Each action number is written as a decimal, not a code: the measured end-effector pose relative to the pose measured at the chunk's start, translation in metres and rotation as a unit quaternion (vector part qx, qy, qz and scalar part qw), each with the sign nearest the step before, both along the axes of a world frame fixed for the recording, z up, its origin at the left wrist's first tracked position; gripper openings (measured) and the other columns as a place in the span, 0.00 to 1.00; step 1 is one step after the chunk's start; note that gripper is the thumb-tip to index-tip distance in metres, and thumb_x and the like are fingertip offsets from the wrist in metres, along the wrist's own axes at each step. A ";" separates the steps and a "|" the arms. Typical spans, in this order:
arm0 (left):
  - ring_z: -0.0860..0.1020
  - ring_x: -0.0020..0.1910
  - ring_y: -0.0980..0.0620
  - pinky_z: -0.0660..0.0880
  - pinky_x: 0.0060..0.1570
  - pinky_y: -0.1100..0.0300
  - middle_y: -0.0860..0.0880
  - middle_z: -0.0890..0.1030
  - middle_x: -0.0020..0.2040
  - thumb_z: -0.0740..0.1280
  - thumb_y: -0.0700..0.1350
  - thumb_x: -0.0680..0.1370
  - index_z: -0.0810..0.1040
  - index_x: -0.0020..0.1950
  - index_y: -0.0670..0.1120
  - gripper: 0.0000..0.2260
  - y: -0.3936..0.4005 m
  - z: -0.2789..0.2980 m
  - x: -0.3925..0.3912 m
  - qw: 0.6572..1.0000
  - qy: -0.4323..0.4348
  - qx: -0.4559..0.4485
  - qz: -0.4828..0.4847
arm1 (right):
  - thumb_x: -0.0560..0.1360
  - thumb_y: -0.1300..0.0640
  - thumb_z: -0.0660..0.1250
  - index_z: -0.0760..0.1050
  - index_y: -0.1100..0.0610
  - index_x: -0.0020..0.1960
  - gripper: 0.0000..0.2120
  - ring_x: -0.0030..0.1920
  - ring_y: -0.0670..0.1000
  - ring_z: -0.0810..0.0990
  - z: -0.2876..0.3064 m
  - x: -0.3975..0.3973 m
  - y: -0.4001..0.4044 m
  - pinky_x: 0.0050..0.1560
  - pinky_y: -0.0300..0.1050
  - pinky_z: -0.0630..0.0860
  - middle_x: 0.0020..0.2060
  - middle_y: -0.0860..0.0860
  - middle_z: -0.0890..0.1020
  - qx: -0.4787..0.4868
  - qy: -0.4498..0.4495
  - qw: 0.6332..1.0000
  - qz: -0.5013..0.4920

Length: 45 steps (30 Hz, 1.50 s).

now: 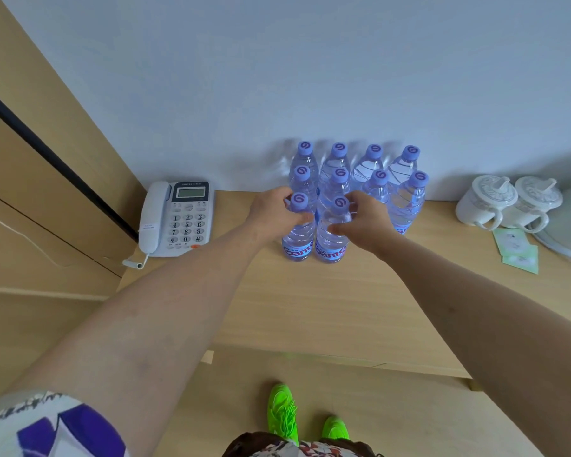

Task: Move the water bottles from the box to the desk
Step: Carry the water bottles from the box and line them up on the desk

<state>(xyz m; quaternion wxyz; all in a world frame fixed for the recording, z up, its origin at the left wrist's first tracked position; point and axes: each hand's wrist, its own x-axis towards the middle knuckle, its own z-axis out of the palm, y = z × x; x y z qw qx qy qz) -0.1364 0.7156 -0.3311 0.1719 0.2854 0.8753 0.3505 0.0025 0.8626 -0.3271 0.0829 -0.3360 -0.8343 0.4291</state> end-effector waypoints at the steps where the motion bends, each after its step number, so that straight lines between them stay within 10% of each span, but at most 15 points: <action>1: 0.71 0.32 0.63 0.64 0.30 0.68 0.59 0.75 0.33 0.81 0.54 0.67 0.72 0.35 0.54 0.17 0.000 0.001 0.000 1.000 -0.001 0.001 0.004 | 0.67 0.58 0.80 0.76 0.55 0.61 0.25 0.52 0.54 0.79 0.001 0.001 0.000 0.51 0.50 0.77 0.50 0.51 0.79 0.002 -0.002 1.000 0.002; 18: 0.71 0.37 0.51 0.67 0.38 0.58 0.51 0.77 0.38 0.82 0.54 0.65 0.75 0.38 0.46 0.19 0.003 -0.006 0.010 0.998 0.029 0.025 0.056 | 0.71 0.60 0.75 0.77 0.53 0.63 0.21 0.55 0.56 0.78 0.005 0.008 -0.002 0.52 0.54 0.79 0.57 0.54 0.79 -0.013 0.008 1.000 0.025; 37: 0.69 0.31 0.62 0.64 0.31 0.65 0.58 0.74 0.34 0.82 0.54 0.65 0.67 0.34 0.52 0.22 0.004 -0.007 0.024 0.993 0.030 0.046 0.109 | 0.75 0.60 0.72 0.74 0.57 0.67 0.21 0.60 0.58 0.77 -0.002 0.013 0.000 0.60 0.56 0.75 0.59 0.56 0.81 0.009 0.027 0.998 0.061; 45: 0.76 0.45 0.48 0.72 0.44 0.56 0.50 0.79 0.46 0.78 0.54 0.71 0.71 0.45 0.47 0.18 0.005 -0.003 0.038 0.994 0.017 0.003 0.106 | 0.77 0.60 0.68 0.71 0.56 0.70 0.22 0.58 0.61 0.77 -0.007 0.019 -0.004 0.56 0.52 0.75 0.58 0.57 0.81 0.040 -0.005 0.997 0.073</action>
